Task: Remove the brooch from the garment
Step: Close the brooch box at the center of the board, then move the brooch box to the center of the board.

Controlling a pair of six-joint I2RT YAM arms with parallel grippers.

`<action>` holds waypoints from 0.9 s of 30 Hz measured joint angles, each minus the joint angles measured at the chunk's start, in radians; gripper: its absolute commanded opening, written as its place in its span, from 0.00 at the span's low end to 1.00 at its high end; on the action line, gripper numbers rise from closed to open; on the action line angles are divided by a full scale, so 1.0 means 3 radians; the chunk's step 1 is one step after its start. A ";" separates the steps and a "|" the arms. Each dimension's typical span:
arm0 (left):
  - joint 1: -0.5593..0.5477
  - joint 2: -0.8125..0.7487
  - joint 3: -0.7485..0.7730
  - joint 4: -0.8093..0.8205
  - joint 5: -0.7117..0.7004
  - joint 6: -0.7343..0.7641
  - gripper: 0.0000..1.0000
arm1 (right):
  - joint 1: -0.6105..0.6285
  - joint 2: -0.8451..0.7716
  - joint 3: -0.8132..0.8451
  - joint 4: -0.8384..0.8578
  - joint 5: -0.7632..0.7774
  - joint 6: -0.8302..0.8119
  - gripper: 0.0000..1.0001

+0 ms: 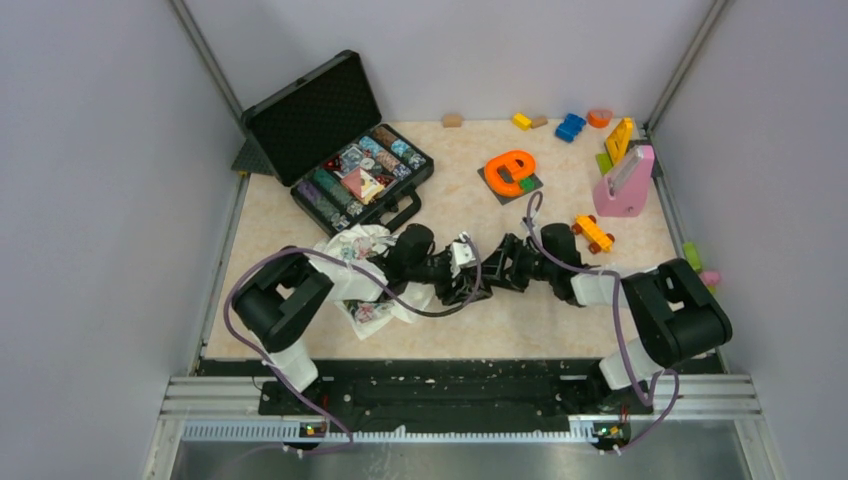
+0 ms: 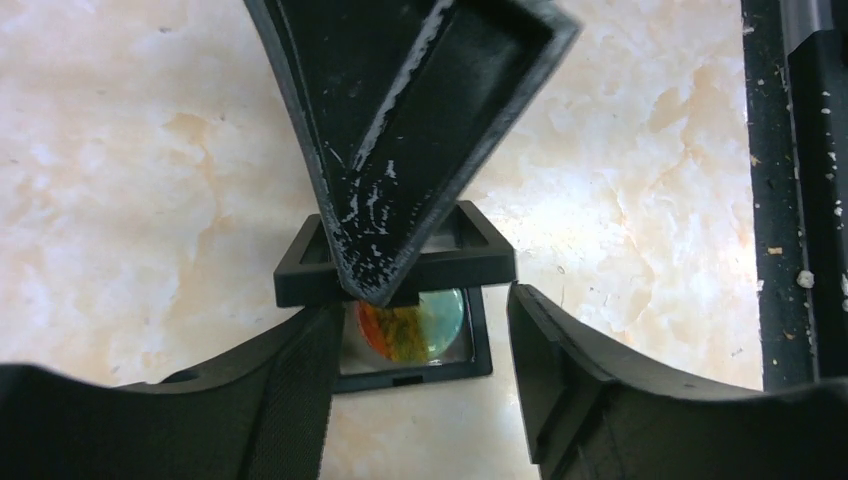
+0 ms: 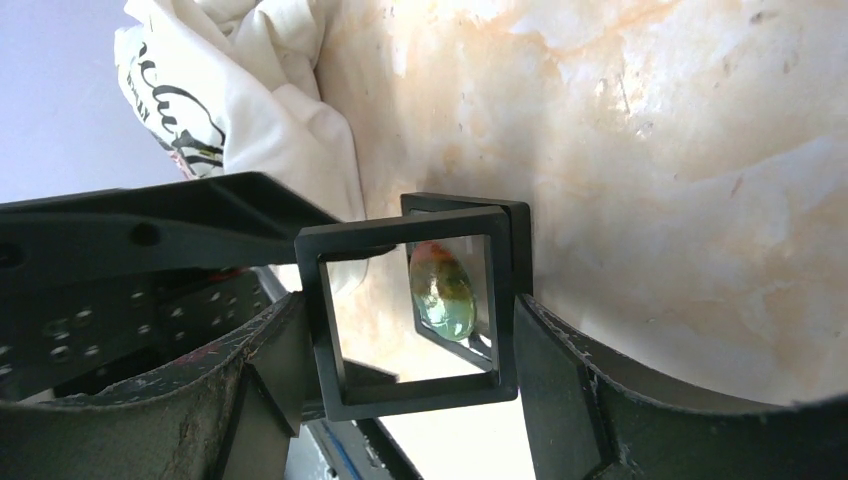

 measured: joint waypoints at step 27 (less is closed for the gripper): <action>0.0085 -0.1104 -0.0650 0.0271 -0.1433 -0.0181 0.74 | -0.0181 -0.0066 0.0944 -0.1653 0.2064 -0.1305 0.58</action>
